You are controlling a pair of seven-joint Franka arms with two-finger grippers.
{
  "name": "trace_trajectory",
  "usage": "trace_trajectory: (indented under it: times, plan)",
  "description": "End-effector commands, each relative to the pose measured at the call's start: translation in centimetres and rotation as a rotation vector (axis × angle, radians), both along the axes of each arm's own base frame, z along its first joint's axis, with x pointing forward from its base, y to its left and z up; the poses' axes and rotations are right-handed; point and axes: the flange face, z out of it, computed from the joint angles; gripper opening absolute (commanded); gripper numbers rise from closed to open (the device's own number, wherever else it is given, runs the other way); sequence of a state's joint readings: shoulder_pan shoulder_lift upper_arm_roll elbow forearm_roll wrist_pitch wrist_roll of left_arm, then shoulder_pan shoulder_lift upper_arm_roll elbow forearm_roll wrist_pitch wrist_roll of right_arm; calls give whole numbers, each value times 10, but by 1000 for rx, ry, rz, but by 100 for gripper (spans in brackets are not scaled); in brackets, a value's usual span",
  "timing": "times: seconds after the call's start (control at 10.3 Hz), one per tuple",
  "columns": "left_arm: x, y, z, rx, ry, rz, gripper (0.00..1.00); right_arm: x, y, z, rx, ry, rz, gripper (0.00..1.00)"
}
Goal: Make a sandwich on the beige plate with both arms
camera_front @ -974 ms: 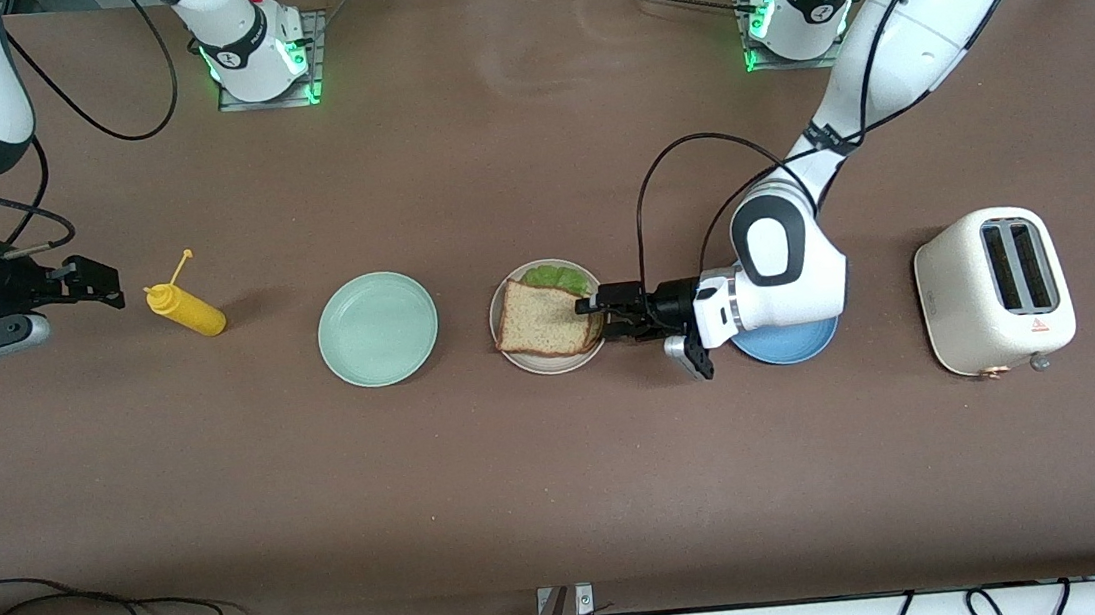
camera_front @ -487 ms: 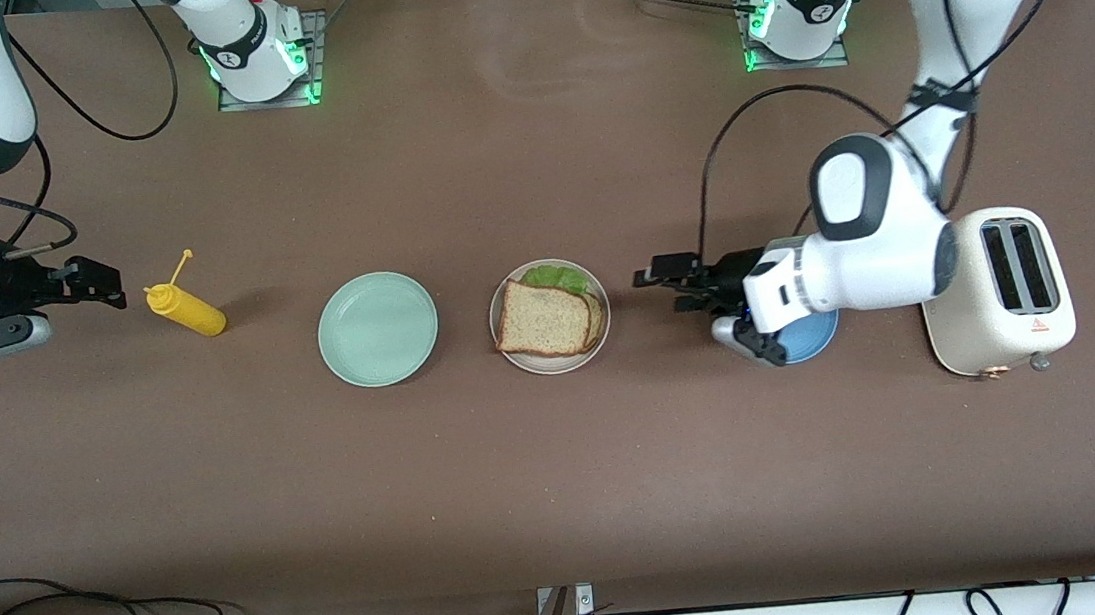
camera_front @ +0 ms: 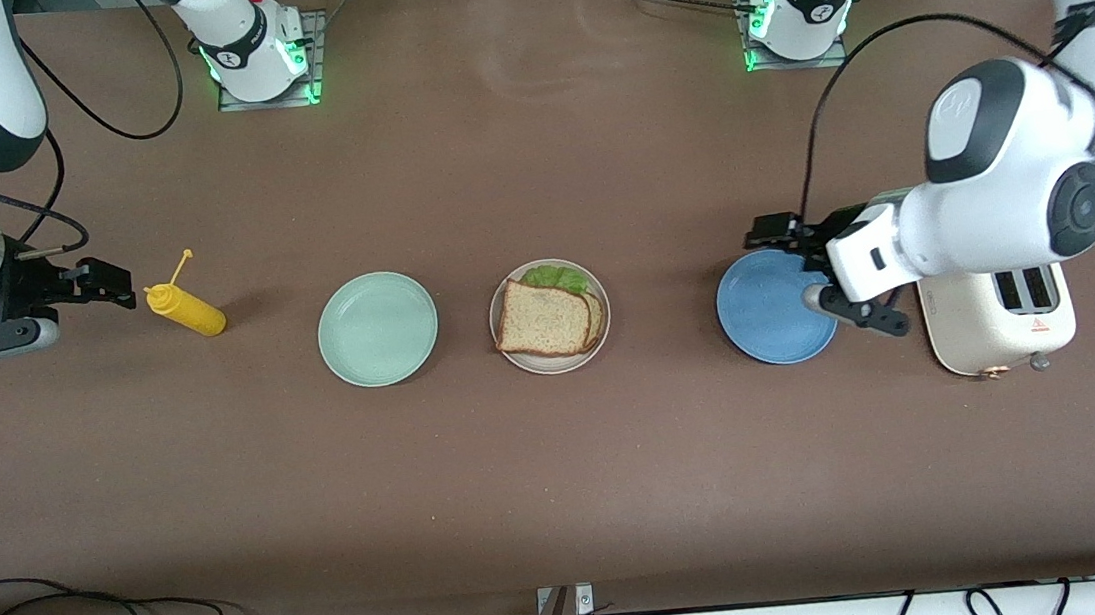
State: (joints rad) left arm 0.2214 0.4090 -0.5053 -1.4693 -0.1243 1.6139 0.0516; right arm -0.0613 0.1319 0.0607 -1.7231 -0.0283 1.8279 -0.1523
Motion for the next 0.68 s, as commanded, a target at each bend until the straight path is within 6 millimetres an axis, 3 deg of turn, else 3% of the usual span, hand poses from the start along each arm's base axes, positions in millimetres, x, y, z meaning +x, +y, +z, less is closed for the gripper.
trace_trajectory:
  times: [0.0, 0.19, 0.29, 0.58]
  plan:
    - [-4, 19, 40, 162, -69, -7, 100, -11, 4, 10, -19, 7, -6, 100]
    - [-13, 33, 80, 254, -158, -1, 100, -10, 8, 11, -19, 12, -1, 100]
    - [-20, 51, 105, 296, -206, 33, 100, -9, 9, 11, -11, 7, -4, 100]
    - [-39, 72, 160, 320, -290, 119, 100, -4, 9, 17, -5, -3, -4, 100]
